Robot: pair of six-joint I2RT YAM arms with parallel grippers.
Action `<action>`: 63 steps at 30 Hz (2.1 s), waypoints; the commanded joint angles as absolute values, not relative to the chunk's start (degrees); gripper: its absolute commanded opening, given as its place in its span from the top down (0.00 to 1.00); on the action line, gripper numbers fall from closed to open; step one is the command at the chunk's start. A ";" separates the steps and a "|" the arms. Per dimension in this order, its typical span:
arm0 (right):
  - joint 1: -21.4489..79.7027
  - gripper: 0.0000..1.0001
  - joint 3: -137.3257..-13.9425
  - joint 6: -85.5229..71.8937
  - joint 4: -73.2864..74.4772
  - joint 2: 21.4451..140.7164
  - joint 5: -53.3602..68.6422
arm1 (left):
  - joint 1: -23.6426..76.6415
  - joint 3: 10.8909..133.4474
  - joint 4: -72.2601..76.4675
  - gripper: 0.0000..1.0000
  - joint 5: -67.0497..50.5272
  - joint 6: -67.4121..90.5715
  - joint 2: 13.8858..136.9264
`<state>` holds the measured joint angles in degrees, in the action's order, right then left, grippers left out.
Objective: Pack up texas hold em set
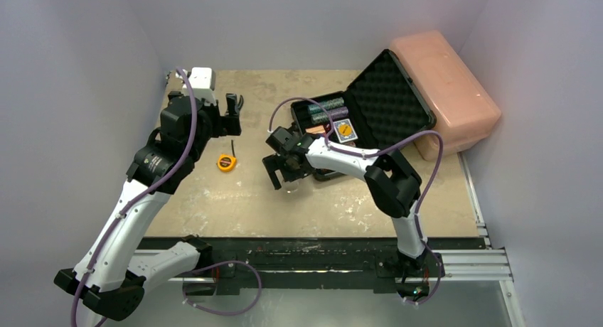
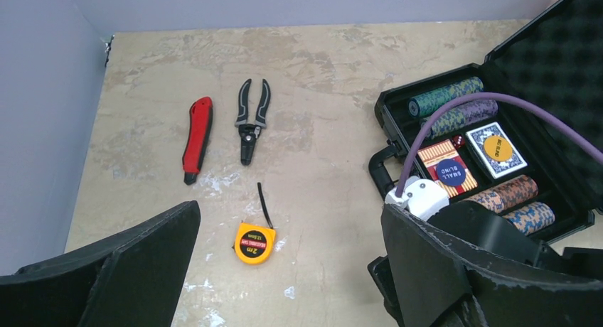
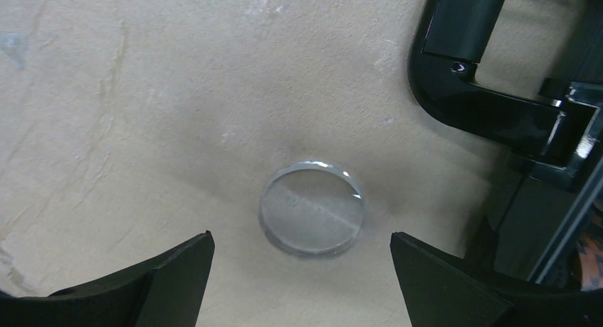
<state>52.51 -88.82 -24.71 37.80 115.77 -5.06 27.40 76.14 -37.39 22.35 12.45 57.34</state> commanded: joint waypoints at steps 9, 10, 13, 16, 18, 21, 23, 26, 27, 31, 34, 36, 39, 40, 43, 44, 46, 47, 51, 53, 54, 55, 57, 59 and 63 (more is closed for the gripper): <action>53.30 0.04 -91.25 -25.75 38.46 119.14 -8.62 | 27.13 76.03 -34.94 0.00 22.59 12.23 55.94; 53.37 0.05 -91.18 -25.69 38.46 119.30 -8.61 | 27.15 76.03 -34.91 0.00 22.59 12.26 55.92; 53.67 0.07 -91.23 -25.59 38.58 119.83 -8.96 | 27.16 76.03 -34.98 0.00 22.42 12.22 55.75; 54.00 0.11 -91.53 -25.50 38.88 120.25 -9.29 | 27.16 76.02 -34.91 0.00 22.41 12.16 55.64; 54.26 0.13 -91.65 -25.57 39.04 120.54 -9.55 | 27.16 76.03 -34.90 0.00 22.35 12.13 55.72; 54.61 0.18 -91.68 -25.58 39.20 121.12 -9.80 | 27.16 76.02 -34.83 0.00 22.15 12.14 55.80; 54.71 0.21 -91.59 -25.58 39.20 121.39 -9.78 | 27.16 76.02 -34.84 0.00 22.08 12.15 55.81; 54.92 0.25 -91.35 -25.58 39.12 121.71 -9.76 | 27.16 76.03 -34.84 0.00 21.89 12.05 55.81; 54.93 0.25 -91.24 -25.58 39.01 121.66 -9.76 | 27.16 76.03 -34.82 0.00 21.84 12.04 55.81; 54.93 0.25 -91.23 -25.58 39.14 122.03 -10.19 | 27.16 76.03 -34.85 0.00 21.71 12.11 55.75; 54.93 0.26 -91.31 -25.58 39.11 122.43 -10.20 | 27.16 76.03 -34.87 0.00 21.63 12.04 55.73; 54.93 0.27 -91.48 -25.58 39.11 122.64 -10.20 | 27.16 76.03 -34.86 0.00 21.62 12.00 55.72; 54.93 0.32 -91.71 -25.58 39.12 122.72 -10.12 | 27.16 76.03 -34.89 0.00 21.53 12.00 55.66; 54.93 0.35 -91.80 -25.58 39.18 122.73 -10.11 | 27.16 76.03 -34.86 0.00 21.46 12.03 55.70; 54.93 0.40 -91.77 -25.58 39.19 122.67 -10.35 | 27.11 76.03 -34.83 0.00 21.36 12.01 55.77; 54.93 0.42 -91.76 -25.58 39.20 122.76 -10.45 | 27.15 76.03 -34.84 0.00 21.34 11.96 55.81; 54.93 0.43 -91.59 -25.58 39.20 122.75 -10.61 | 27.16 76.04 -34.86 0.00 21.35 11.96 55.82; 54.93 0.44 -91.56 -25.53 39.20 122.70 -10.70 | 27.16 76.04 -34.83 0.00 21.36 12.00 55.81; 54.93 0.45 -92.07 -25.49 39.50 122.18 -10.64 | 27.16 76.11 -34.88 0.00 21.27 11.92 55.74; 54.93 0.46 -92.67 -25.26 39.51 121.31 -10.22 | 27.16 76.11 -34.95 0.00 21.26 11.93 55.68; 54.93 0.46 -93.10 -25.11 39.50 120.73 -9.83 | 27.16 76.11 -34.92 0.00 21.35 11.93 55.64; 54.93 0.46 -93.67 -25.06 39.36 120.08 -9.31 | 27.16 76.04 -34.87 0.00 21.36 11.87 55.57; 54.93 0.46 -94.61 -25.05 39.05 118.40 -7.90 | 27.16 76.03 -34.85 0.00 21.44 11.87 55.47; 54.93 0.46 -95.83 -25.05 38.81 117.24 -6.34 | 27.16 76.03 -34.87 0.00 21.58 11.87 55.39; 54.93 0.46 -97.91 -25.22 38.20 115.26 -2.98 | 27.16 76.03 -34.89 0.00 21.71 11.79 55.28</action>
